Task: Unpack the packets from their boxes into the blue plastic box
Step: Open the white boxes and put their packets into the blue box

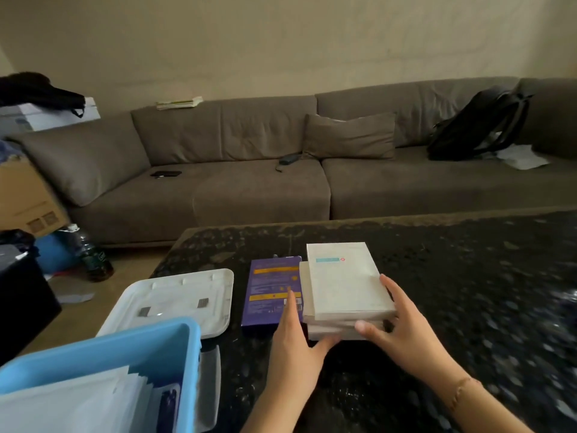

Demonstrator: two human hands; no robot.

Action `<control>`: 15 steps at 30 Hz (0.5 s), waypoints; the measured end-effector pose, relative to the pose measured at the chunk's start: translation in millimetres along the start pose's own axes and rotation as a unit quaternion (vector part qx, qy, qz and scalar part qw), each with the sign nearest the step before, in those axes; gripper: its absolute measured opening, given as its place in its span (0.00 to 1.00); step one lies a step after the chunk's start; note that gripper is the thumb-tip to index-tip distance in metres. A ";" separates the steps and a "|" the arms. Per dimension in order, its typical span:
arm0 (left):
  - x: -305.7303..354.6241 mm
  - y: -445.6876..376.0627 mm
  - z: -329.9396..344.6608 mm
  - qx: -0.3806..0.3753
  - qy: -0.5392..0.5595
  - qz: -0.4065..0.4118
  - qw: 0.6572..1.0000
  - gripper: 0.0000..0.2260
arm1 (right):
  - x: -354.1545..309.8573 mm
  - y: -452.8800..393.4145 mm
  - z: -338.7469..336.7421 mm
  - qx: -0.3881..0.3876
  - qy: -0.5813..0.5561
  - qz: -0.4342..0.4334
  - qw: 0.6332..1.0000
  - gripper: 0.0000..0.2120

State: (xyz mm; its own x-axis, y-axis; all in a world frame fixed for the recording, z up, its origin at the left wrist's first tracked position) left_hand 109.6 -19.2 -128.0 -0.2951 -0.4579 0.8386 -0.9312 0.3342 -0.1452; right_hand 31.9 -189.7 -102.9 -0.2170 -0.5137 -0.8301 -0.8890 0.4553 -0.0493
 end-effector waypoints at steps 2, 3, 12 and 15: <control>-1.5 -1.8 0.8 -0.002 -0.008 0.009 1.000 0.43 | 12.3 -0.5 1.2 -0.016 -0.017 -0.002 1.000 0.49; -0.8 -2.0 1.0 -0.002 -0.016 0.016 1.000 0.41 | 16.2 -2.5 1.5 -0.014 -0.025 -0.007 1.000 0.46; -11.8 -7.6 9.8 0.026 -0.003 0.026 0.999 0.29 | 27.6 -20.7 -4.0 -0.033 0.022 -0.022 0.999 0.40; -18.0 -6.7 13.7 0.040 0.038 0.018 0.998 0.28 | 27.4 -21.1 -6.6 -0.033 0.021 -0.034 0.999 0.39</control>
State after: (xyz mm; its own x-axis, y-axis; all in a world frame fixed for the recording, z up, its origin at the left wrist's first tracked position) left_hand 118.2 -24.5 -149.3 -0.3136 -0.3821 0.8693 -0.9355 0.2811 -0.2139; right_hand 42.0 -218.2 -120.9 -0.1710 -0.5726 -0.8018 -0.9268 0.3697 -0.0664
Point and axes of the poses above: each hand's wrist, its own y-axis away from the middle knuckle, its own z-axis out of the palm, x = y × z, the point moved 2 cm from there along -y, towards the middle knuckle, and after that the axes turned 4 degrees about y, right-handed, at the moved point
